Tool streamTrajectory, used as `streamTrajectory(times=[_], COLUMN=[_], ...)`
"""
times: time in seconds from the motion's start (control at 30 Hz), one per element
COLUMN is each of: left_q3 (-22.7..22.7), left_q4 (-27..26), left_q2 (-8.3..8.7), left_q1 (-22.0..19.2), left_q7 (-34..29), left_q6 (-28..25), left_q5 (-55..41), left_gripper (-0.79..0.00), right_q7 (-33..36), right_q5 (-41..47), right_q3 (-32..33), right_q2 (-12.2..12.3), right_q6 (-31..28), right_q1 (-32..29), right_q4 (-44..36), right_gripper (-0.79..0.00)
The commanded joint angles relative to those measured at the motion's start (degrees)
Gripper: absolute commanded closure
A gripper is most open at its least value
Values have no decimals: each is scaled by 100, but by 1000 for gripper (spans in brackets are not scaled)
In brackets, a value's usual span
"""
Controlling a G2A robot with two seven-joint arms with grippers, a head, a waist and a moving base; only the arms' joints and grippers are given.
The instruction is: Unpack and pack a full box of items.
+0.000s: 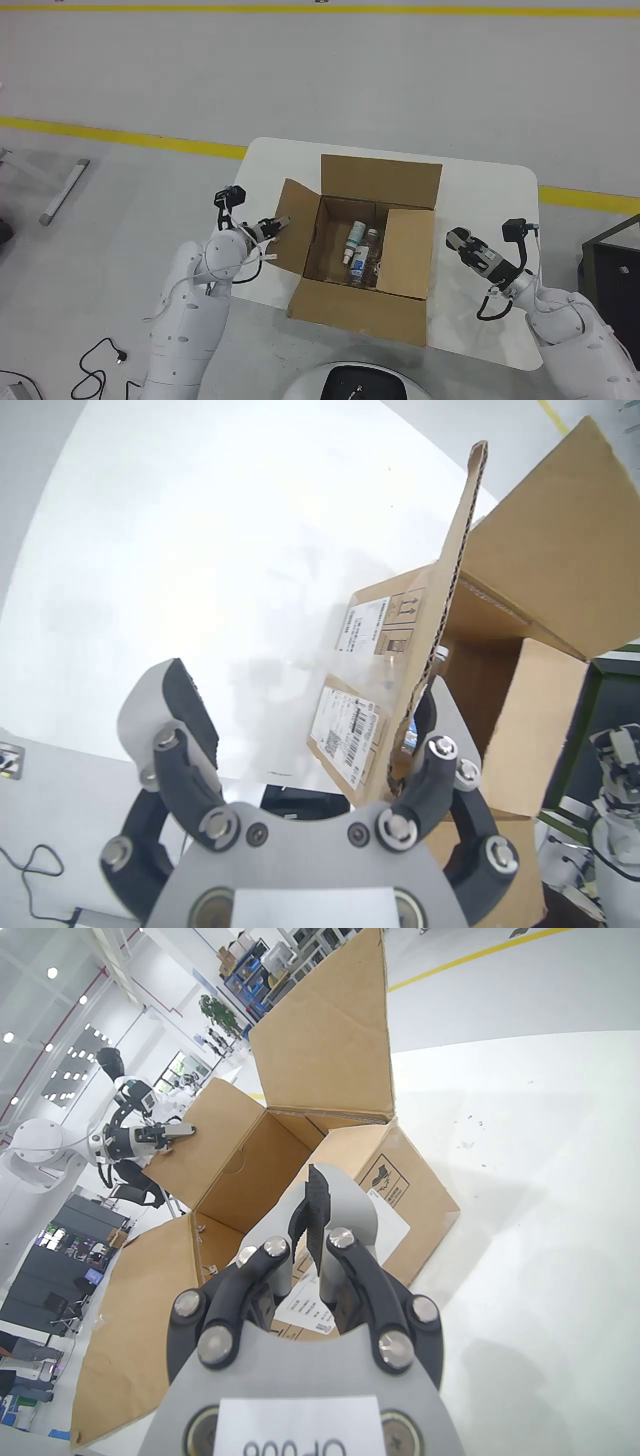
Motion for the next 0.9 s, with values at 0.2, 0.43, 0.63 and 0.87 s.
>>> streamTrajectory(times=[0.2, 0.43, 0.63, 0.87], left_q3=[474, 639, 779, 826], left_q4=[257, 641, 845, 978], left_q2=[18, -6, -22, -30], left_q1=[-158, -327, -424, -461], left_q7=[-21, -18, 74, 96], left_q6=[390, 475, 513, 503], left_q5=[1144, 1188, 1314, 1291], left_gripper=[-785, -785, -785, -785], right_q7=[15, 38, 38, 49], right_q5=[5, 15, 1, 6], right_q3=[8, 7, 13, 10], right_q2=[-10, -19, -26, -35], right_q6=[-16, -41, -54, -66], right_q1=[3, 33, 47, 53], right_q4=[25, 50, 65, 61], right_gripper=[0, 0, 0, 0])
